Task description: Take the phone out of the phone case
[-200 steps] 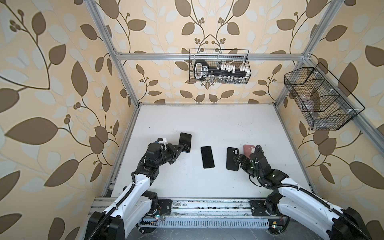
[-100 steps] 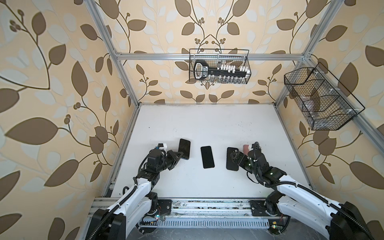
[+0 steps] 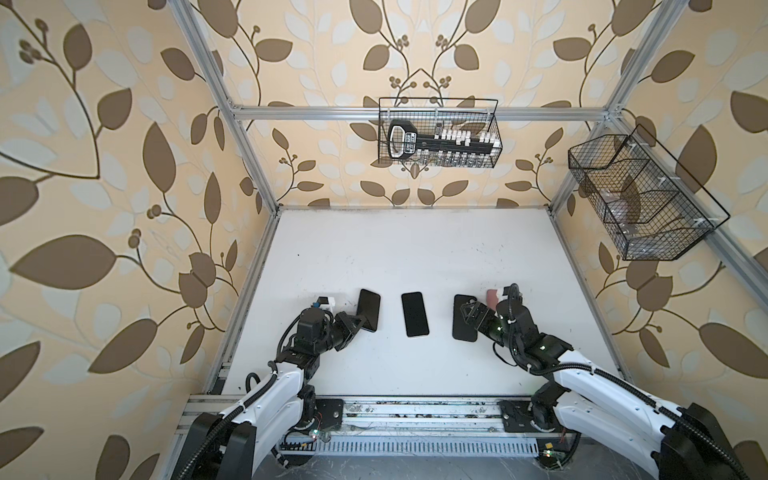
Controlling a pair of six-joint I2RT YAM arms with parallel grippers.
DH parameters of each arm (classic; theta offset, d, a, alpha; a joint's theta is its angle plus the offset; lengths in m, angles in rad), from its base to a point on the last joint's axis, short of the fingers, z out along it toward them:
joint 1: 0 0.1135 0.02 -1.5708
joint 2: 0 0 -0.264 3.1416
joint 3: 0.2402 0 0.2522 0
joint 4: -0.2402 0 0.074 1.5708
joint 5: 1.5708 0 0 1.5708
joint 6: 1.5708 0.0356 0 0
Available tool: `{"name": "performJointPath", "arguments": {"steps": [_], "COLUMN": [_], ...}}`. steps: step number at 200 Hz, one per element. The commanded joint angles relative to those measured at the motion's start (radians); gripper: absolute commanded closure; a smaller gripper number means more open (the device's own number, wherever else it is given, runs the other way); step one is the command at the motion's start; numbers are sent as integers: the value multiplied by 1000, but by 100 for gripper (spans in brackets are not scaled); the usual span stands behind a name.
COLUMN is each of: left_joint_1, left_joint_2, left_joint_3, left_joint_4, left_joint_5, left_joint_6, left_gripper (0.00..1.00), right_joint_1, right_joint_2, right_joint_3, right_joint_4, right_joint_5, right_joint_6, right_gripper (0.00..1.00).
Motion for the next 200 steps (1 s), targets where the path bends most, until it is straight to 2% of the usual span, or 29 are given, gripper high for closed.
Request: {"name": "performJointPath", "arguments": {"steps": [1, 95, 143, 200], "left_joint_1": [14, 14, 14, 14], "left_joint_2": [-10, 171, 186, 192], "left_joint_3": [4, 6, 14, 8], "left_joint_4": [95, 219, 197, 171], "left_joint_5": [8, 51, 51, 48], "left_joint_6": [60, 50, 59, 78], "left_gripper": [100, 99, 93, 80], "right_joint_1": [7, 5, 1, -7], "right_joint_2": [-10, -28, -35, -36], "right_joint_3": [-25, -60, -69, -69], "right_joint_4": [16, 31, 36, 37], "right_joint_5": [1, -3, -5, -9], "right_joint_6": [5, 10, 12, 8], "right_gripper": [5, 5, 5, 5]}}
